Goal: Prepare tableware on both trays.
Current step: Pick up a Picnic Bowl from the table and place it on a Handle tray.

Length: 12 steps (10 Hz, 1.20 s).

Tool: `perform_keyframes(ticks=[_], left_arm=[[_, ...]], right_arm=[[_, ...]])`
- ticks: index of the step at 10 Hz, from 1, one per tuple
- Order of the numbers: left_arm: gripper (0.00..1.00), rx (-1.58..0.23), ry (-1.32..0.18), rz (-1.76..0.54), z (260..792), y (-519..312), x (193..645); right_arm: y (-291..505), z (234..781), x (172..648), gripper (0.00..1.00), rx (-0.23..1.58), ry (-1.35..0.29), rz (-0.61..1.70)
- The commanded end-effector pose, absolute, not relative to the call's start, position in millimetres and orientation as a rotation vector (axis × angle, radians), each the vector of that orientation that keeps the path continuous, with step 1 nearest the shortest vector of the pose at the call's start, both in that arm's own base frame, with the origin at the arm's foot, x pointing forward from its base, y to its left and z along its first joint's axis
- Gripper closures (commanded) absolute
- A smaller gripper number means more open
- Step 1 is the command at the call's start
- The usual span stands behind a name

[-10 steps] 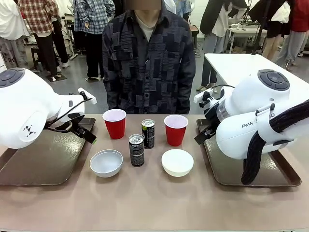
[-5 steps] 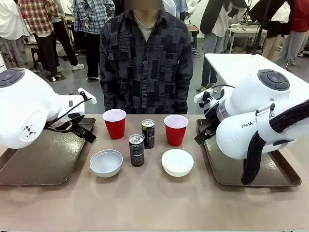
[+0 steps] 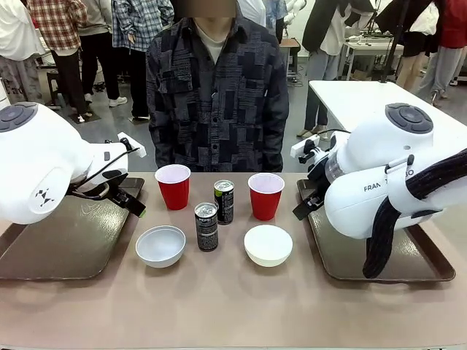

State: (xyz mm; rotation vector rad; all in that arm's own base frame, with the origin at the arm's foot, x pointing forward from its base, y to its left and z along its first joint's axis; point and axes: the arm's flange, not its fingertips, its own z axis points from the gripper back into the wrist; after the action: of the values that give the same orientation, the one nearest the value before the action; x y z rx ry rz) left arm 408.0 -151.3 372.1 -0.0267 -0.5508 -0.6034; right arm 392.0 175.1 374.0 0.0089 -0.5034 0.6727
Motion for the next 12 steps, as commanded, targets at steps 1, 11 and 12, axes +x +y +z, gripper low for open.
perform_keyframes(ticks=[1, 11, 12], left_arm=[[0.00, -0.077, -0.487, -0.577, 396.1, -123.7, 360.1], [0.00, -0.262, -0.237, -0.556, 473.0, -120.0, 321.1], [0.00, -0.246, -0.214, -0.549, 478.8, -116.3, 311.4]], right_arm=[[198.5, 401.3, 358.5, 0.00, -0.020, -0.418, 0.596], [208.9, 491.8, 246.7, 0.00, 0.107, -0.243, 0.508], [174.3, 467.5, 278.9, 0.00, 0.306, -0.187, 0.408]])
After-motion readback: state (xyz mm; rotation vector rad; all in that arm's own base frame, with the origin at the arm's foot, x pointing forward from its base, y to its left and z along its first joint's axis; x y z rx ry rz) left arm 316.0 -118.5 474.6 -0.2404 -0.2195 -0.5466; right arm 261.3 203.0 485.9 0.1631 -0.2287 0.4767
